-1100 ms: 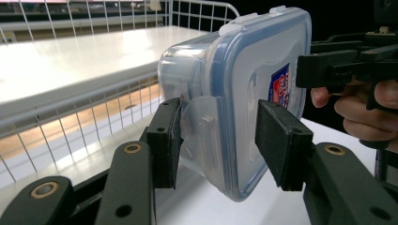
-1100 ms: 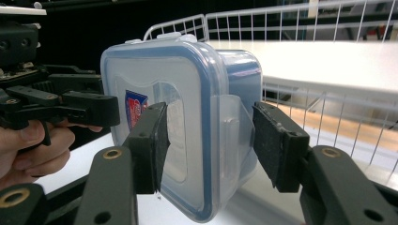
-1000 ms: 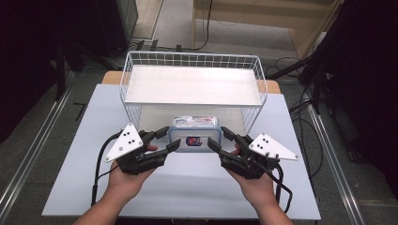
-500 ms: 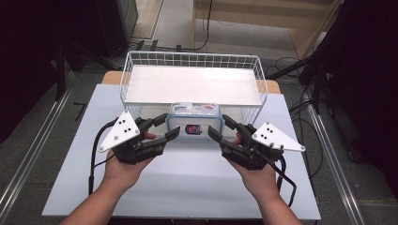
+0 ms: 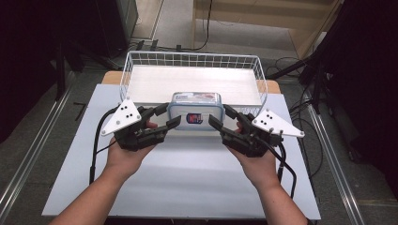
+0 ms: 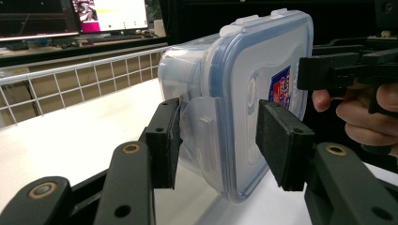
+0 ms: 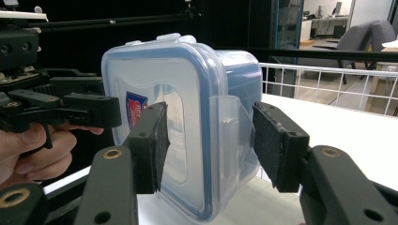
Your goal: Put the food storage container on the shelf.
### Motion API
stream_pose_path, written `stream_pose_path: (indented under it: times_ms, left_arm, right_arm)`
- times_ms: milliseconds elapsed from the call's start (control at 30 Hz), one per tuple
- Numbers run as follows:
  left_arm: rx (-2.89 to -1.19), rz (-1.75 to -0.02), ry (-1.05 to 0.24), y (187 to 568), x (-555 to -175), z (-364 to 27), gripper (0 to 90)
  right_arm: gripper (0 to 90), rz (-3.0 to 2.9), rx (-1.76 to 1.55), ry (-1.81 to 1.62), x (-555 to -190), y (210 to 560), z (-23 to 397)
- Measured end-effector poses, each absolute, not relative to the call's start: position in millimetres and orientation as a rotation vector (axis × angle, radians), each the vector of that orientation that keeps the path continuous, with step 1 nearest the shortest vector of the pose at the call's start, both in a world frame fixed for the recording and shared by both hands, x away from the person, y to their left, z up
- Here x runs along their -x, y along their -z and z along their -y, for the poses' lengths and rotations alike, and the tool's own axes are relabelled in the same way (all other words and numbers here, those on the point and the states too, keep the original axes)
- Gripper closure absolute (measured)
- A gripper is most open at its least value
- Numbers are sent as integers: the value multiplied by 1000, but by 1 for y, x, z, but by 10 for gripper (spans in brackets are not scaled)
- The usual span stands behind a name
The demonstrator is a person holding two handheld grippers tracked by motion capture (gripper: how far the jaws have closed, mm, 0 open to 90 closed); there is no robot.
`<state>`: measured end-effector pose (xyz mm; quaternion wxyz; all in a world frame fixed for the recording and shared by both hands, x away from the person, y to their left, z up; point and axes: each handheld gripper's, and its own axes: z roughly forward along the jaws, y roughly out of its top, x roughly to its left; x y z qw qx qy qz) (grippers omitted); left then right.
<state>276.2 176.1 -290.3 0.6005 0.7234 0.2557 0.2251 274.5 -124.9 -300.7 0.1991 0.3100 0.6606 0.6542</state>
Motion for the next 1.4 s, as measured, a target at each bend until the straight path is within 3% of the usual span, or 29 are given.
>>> stream_pose_path:
  times_ms: [700,1400]
  left_arm:
    - [-1662,-602,-510,291,-332,-180,509]
    - [-1609,-661,-450,291,-363,-183,508]
  right_arm:
    - [485,-1840,-938,-1837,-327,301,119]
    - [482,-1844,-971,-1838,-361,295,118]
